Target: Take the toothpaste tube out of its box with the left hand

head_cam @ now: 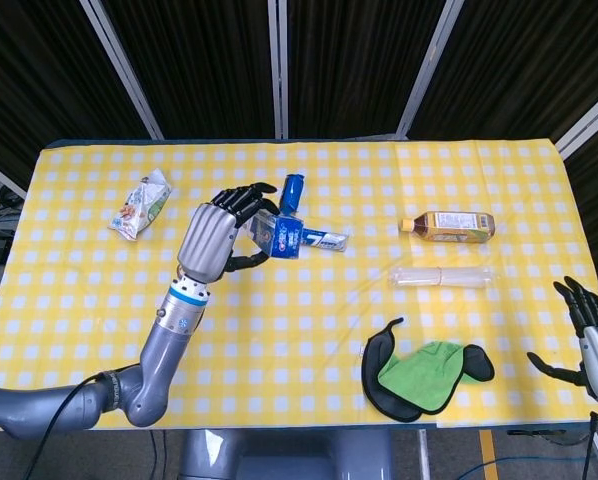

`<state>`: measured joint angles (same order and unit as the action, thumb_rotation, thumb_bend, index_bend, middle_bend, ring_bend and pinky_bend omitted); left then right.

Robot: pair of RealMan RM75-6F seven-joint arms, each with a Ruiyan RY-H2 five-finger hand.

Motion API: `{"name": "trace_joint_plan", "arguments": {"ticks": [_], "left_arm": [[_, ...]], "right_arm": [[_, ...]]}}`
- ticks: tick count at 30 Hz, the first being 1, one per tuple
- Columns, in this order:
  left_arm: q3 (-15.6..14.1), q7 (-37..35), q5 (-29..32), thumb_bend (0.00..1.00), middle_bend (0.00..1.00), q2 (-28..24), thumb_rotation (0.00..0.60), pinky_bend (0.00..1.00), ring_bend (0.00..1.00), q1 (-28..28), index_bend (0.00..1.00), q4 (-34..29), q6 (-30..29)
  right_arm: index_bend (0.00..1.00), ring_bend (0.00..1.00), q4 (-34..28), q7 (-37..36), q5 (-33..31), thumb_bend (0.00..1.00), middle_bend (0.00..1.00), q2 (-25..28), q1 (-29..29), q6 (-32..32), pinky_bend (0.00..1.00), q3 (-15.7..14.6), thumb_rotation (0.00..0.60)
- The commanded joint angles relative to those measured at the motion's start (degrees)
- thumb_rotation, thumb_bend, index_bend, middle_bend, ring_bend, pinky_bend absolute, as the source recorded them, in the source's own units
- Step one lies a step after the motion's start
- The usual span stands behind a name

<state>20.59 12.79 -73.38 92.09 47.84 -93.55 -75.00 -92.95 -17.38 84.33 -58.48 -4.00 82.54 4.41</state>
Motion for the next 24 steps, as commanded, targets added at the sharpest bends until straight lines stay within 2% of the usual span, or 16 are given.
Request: {"name": "trace_joint_plan", "arguments": {"ticks": [1,4,8,10,14,19,24], "left_arm": [[-6.03,8.32,4.17,0.41,0.23,-7.06,0.600,0.30,0.27,-3.70,0.41,-4.31,4.16],[-9.73,11.61,4.89,0.41,0.19,-9.39,0.600,0.23,0.23,-6.44,0.37,-5.09,3.58],[-13.74,15.13,7.24,0.41,0.02,-11.53,0.600,0.11,0.06,-9.10,0.22,-6.04,4.40],[-15.44,15.46,8.08,0.41,0.00,-12.10,0.600,0.08,0.01,-10.64,0.18,-6.43,4.30],[-17.52,14.91,6.70,0.38,0.00,-11.81,0.600,0.04,0.00,-13.24,0.13,-5.68,2.25],[-19.67,14.35,5.63,0.22,0.00,-12.03,0.600,0.00,0.00,-16.37,0.02,-5.12,-0.05],[-20.78,11.68,2.65,0.22,0.00,-12.79,0.600,0.00,0.00,-20.22,0.01,-5.01,-4.51]], "right_arm": [[0.00,0.00,-0.10,0.08,0.17,0.06,0.00,0.03,0.03,0.17,0.00,-0.01,0.600],[0.00,0.00,-0.19,0.56,0.30,0.06,0.00,-0.10,0.06,0.28,0.00,-0.08,0.600],[0.00,0.00,-0.43,1.43,0.36,0.06,0.00,-0.27,-0.01,0.08,0.00,-0.24,0.600],[0.00,0.00,-0.62,2.00,0.57,0.06,0.00,-0.36,0.03,0.22,0.00,-0.34,0.600],[0.00,0.00,-0.97,2.96,0.84,0.06,0.00,-0.51,0.10,0.46,0.00,-0.49,0.600],[0.00,0.00,-1.35,3.99,1.07,0.06,0.00,-0.69,0.07,0.35,0.00,-0.74,0.600],[0.00,0.00,-1.44,5.20,1.10,0.06,0.00,-1.09,-0.04,0.12,0.00,-0.89,0.600]]}}
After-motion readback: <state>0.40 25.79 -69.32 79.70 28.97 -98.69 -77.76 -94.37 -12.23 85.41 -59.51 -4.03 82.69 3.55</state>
